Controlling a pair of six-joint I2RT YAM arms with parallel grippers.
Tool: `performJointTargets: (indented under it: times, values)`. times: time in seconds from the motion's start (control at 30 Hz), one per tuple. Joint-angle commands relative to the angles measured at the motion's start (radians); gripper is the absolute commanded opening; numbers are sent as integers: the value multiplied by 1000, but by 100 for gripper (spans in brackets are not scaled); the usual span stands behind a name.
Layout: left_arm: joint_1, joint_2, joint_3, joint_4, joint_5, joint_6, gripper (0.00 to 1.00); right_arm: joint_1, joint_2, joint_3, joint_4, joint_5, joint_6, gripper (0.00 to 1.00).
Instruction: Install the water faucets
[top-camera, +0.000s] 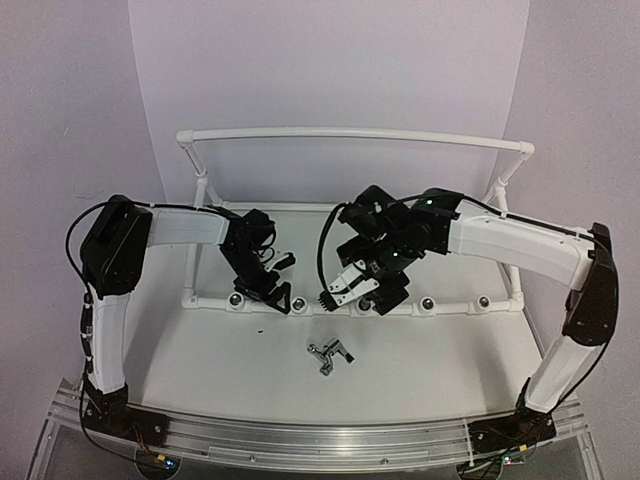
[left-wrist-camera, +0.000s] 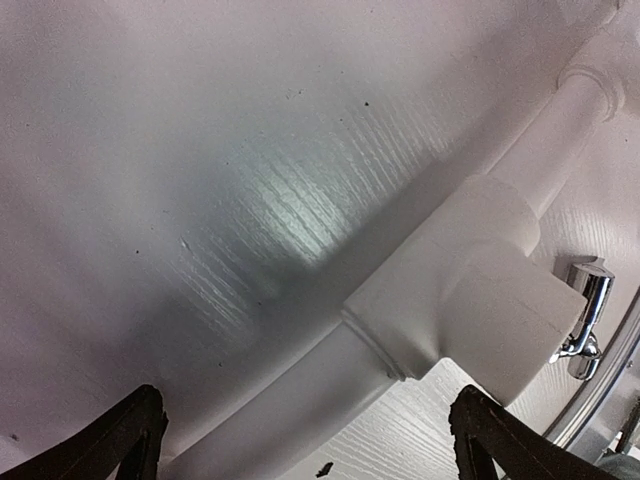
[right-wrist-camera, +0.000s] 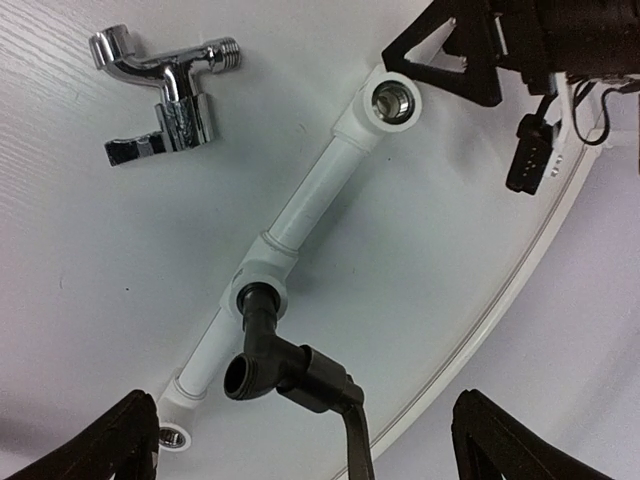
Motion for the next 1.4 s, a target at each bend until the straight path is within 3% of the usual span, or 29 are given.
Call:
performJointTargets:
  times: [0.0, 0.17, 0.33, 0.4, 0.57, 0.73, 0.83, 0.93, 1.17, 1.37]
  values:
    - [-7, -106, 26, -44, 4, -19, 100, 9, -120, -7, -32, -109, 7, 98]
    - [-7, -214, 74, -83, -33, -26, 100, 9, -180, 88, -23, -201, 169, 98]
    - [0, -412, 41, 5, -156, -106, 100, -20, -192, 207, 22, -204, 438, 98]
    - [11, -495, 26, 43, -211, -150, 100, -86, -203, 239, 55, -243, 569, 98]
    - [71, -682, -57, 120, -343, -270, 100, -415, -218, 246, 136, -389, 812, 98]
    - [252, -812, -217, 153, -370, -407, 100, -666, -219, 87, 211, -500, 976, 98]
    - [386, -815, -285, 126, -321, -453, 100, -792, -254, -69, 334, -549, 1071, 98]
    - [446, -803, -343, 113, -302, -477, 100, -893, -282, -198, 444, -561, 1133, 98]
    - [466, -807, -485, 205, -286, -573, 100, -941, -306, -392, 535, -543, 1155, 98]
    - [466, -791, -465, 224, -265, -576, 100, -941, -331, -443, 575, -552, 1168, 98]
